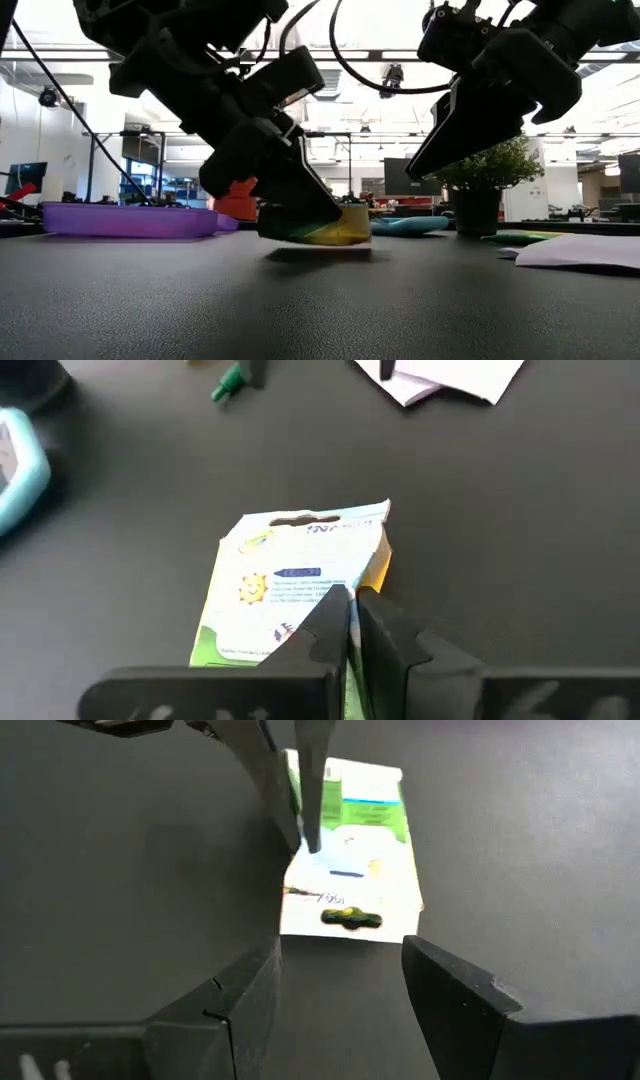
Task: Pack school essentials
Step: Put the green crayon box into the purple supply box
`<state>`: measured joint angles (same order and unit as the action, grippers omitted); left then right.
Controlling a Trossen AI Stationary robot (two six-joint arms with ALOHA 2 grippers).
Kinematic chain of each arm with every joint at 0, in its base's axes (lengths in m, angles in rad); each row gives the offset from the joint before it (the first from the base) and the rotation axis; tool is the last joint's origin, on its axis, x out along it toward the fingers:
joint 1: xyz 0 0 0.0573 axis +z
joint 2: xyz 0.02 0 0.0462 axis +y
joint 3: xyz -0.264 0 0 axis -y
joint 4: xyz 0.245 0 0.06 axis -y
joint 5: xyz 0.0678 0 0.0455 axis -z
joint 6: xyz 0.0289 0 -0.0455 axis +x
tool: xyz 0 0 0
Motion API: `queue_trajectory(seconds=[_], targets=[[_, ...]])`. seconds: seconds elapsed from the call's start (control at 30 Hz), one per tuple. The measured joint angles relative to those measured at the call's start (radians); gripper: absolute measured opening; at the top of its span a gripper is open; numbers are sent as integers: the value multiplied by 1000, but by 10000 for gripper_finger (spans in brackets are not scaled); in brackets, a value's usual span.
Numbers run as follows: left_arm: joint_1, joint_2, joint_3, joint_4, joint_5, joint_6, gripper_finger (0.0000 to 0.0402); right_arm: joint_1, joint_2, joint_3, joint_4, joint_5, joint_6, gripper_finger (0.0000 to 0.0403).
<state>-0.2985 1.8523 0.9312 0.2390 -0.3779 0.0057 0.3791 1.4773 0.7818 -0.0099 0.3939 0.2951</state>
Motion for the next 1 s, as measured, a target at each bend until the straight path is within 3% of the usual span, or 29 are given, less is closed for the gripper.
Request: queue_trajectory(seconds=[0.23, 0.53, 0.7, 0.83, 1.0], targets=[[0, -77, 0, -75, -80, 31, 0, 20, -1, 0, 0, 0, -12, 201], [2, -227, -2, -268, -294, 26, 0, 24, -11, 0, 0, 0, -17, 201], [11, -329, -2, -480, -426, 0, 0, 25, -10, 0, -1, 0, -16, 201], [55, -427, -5, -755, -477, -127, 0, 25, -10, 0, 0, 0, -15, 201], [156, -529, -65, -1007, -521, -439, 0, 25, -10, 0, 10, 0, -15, 201]])
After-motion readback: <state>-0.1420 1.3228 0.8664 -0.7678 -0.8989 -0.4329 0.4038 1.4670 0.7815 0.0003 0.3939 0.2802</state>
